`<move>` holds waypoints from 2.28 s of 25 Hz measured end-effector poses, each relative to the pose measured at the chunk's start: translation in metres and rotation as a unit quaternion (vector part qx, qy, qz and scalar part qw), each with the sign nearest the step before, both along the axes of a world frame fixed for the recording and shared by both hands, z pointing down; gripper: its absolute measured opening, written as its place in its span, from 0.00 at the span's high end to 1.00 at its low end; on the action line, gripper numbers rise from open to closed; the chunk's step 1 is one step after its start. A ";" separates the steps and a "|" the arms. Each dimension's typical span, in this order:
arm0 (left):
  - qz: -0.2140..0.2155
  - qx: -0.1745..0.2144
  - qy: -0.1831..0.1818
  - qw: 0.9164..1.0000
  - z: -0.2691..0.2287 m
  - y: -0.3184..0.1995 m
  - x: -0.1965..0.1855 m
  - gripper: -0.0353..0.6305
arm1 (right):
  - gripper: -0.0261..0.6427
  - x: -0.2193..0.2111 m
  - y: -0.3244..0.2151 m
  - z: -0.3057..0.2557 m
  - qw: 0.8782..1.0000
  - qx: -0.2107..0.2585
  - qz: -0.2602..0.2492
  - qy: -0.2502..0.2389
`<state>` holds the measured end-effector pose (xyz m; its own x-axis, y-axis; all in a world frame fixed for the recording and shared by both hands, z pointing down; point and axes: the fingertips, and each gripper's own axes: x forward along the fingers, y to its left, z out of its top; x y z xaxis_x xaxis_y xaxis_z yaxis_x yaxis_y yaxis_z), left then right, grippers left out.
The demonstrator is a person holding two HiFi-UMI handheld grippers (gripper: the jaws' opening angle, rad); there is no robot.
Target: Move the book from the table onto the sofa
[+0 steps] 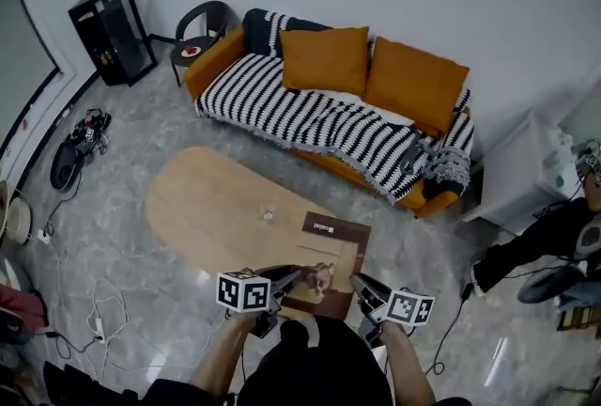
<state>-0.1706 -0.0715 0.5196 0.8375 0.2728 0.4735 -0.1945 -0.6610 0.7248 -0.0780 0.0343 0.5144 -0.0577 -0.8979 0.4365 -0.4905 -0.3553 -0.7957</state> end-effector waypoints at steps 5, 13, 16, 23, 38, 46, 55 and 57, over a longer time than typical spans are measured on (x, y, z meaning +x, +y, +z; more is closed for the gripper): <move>0.073 0.002 0.003 0.997 0.003 0.052 0.057 0.77 | 0.79 0.042 0.064 0.004 0.997 0.003 0.079 0.000; 0.128 0.008 -0.003 0.992 0.008 0.130 0.135 0.77 | 0.79 0.108 0.150 0.009 0.990 0.016 0.140 -0.002; 0.123 0.005 -0.004 0.992 0.009 0.156 0.164 0.77 | 0.79 0.138 0.175 0.010 0.990 0.021 0.137 0.002; 0.111 0.013 0.000 0.994 0.000 0.197 0.224 0.77 | 0.79 0.202 0.215 0.005 0.991 0.030 0.127 0.009; 0.105 0.016 -0.007 0.994 0.003 0.185 0.323 0.77 | 0.80 0.301 0.204 0.009 0.990 0.042 0.131 -0.001; 0.116 0.006 -0.010 0.993 0.022 0.160 0.383 0.77 | 0.80 0.362 0.177 0.022 0.990 0.042 0.137 0.006; 0.134 -0.007 -0.015 0.991 0.030 0.103 0.468 0.77 | 0.80 0.443 0.122 0.027 0.988 0.031 0.153 0.001; 0.137 -0.009 -0.015 0.990 0.028 0.089 0.486 0.77 | 0.80 0.460 0.108 0.025 0.988 0.030 0.154 0.001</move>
